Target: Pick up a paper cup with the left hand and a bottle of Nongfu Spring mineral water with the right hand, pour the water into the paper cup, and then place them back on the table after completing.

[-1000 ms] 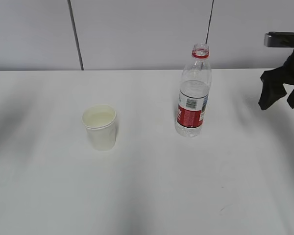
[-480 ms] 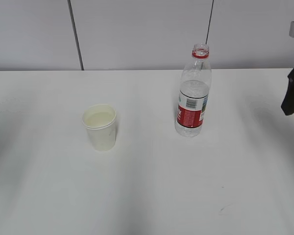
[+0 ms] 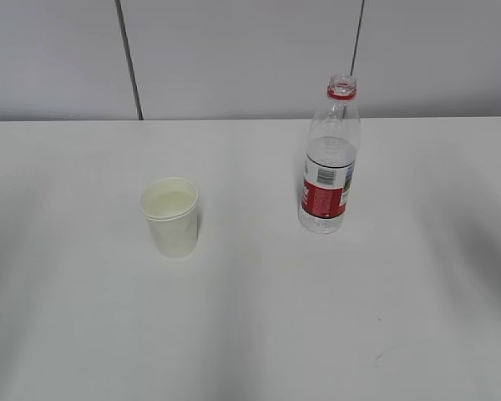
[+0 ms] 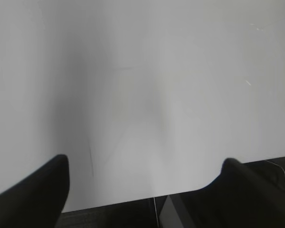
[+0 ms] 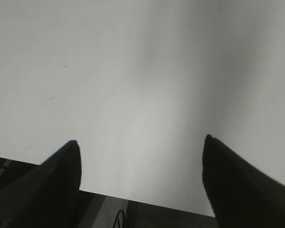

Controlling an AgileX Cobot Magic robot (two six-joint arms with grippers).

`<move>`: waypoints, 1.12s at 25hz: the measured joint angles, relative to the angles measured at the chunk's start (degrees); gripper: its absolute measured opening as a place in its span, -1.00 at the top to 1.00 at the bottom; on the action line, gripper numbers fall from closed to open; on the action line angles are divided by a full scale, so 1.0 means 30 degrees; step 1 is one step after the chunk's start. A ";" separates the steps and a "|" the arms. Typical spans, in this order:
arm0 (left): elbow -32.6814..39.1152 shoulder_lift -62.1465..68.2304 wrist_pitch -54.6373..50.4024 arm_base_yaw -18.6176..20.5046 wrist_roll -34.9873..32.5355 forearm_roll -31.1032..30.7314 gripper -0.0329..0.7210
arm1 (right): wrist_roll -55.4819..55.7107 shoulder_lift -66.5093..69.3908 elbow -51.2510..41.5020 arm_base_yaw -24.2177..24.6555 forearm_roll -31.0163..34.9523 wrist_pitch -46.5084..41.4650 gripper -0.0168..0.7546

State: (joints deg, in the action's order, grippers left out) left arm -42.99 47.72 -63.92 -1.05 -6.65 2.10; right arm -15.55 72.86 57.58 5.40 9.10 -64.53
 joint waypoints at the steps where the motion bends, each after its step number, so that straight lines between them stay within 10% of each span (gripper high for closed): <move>1: 0.0257 -0.0588 -0.0073 0.0000 0.0000 0.0000 -0.64 | 0.0000 -0.0649 -0.0392 0.0000 0.0064 0.0000 -0.56; 28: 0.2463 -1.1162 -0.2337 0.0000 0.0000 0.0098 -0.55 | 0.0341 -1.5199 -0.9457 0.0000 -0.0535 -0.0074 -0.56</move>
State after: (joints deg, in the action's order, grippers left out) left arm -35.60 14.24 -70.93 -1.05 -6.65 2.40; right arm -14.53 27.26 29.21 5.40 7.50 -64.75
